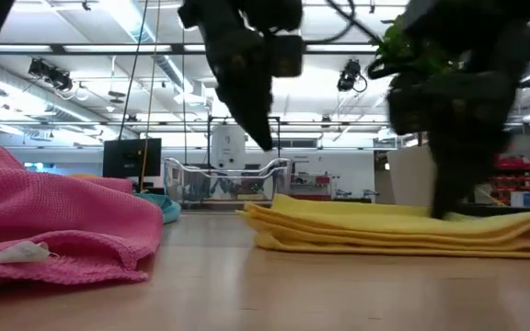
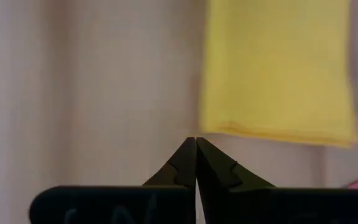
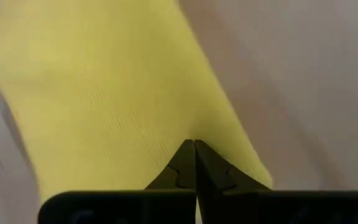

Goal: Fold microfiber towels
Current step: Fold the yellow microfiber towel, then put the yellow microfiber towel into the transparent bin

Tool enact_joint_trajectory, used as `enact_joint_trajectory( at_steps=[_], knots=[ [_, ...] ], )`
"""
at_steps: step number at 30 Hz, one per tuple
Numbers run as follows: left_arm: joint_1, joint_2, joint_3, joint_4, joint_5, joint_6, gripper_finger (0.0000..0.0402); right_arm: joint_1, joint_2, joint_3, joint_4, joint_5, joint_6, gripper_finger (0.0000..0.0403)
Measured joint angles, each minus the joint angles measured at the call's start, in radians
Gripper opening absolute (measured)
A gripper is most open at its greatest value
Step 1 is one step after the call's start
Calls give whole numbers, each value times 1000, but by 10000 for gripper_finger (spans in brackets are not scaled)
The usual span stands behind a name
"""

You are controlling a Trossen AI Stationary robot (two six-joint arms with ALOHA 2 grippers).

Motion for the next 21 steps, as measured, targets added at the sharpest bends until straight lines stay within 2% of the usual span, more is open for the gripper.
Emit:
enact_joint_trajectory(
  at_steps=[5,9,12,17,21],
  knots=[
    [69,-118,-14,-35,-63,-30,6,-256,-30,0,-4,-113,-254,1],
    [119,-223,-145,53,-66,-129,14,-460,-56,9,-1,-219,-401,1],
    [125,-322,-293,197,-44,-240,11,-553,-107,21,-27,-309,-430,1],
    [64,-416,-544,589,16,-527,11,-533,-224,15,-166,-363,-385,1],
    [-7,-405,-676,884,10,-717,49,-452,-295,11,-254,-321,-319,12]
  ],
)
